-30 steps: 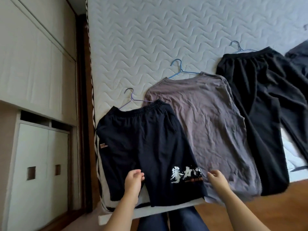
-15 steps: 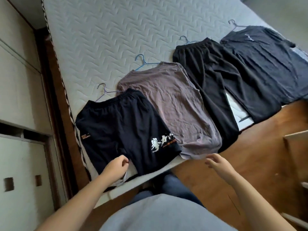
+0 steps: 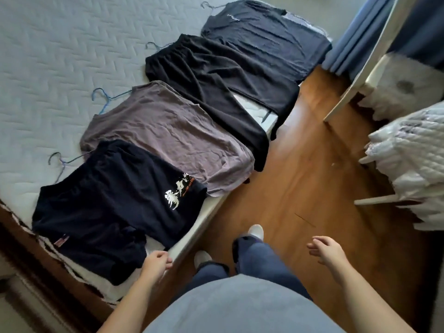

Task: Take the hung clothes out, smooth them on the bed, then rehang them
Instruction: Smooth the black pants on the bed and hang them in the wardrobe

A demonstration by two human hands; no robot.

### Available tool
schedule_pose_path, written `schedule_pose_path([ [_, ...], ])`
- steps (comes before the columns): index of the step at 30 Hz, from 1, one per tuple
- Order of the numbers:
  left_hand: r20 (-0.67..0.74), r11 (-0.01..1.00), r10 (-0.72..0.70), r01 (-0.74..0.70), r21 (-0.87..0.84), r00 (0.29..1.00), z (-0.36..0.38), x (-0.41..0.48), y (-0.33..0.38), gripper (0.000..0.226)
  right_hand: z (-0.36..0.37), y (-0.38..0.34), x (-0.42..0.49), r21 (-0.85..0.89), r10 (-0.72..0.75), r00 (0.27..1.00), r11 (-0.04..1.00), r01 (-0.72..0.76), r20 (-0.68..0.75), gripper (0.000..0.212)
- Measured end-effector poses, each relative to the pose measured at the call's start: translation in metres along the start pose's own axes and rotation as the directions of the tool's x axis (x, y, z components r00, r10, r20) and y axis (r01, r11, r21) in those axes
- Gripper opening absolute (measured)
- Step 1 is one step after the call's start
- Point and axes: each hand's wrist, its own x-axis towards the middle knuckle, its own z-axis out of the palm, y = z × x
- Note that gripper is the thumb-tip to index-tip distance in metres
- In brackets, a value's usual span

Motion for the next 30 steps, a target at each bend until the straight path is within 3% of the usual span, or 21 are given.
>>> schedule_pose_path([
  [8,0.007,0.982,0.120,-0.120,0.146,0.993,0.064,-0.006,0.070,0.021,-0.056,0.060,0.043,0.222,0.145,0.989,0.965,-0.142,0.001,0.017],
  [13,0.065,0.967,0.113,-0.125,0.222,0.991,0.165,-0.030,0.126,0.026,-0.136,0.074,0.081,0.284,0.137,0.990,0.951,-0.121,-0.039,0.016],
  [18,0.263,0.892,0.274,-0.346,0.290,0.925,0.293,-0.067,0.212,0.024,-0.208,0.083,0.122,0.363,0.217,0.974,0.915,-0.178,-0.070,0.012],
  [22,0.348,0.828,0.385,-0.487,0.279,0.855,0.350,-0.086,0.270,0.013,-0.229,0.073,0.151,0.314,0.258,0.966,0.920,-0.235,-0.033,0.015],
  [26,0.296,0.866,0.349,-0.427,0.262,0.889,0.352,-0.059,0.294,0.021,-0.235,0.038,0.186,0.320,0.300,0.954,0.903,-0.287,0.008,0.021],
  [30,0.190,0.922,0.246,-0.290,0.257,0.950,0.340,-0.015,0.309,0.014,-0.234,-0.040,0.239,0.513,0.326,0.937,0.786,-0.344,0.129,0.018],
])
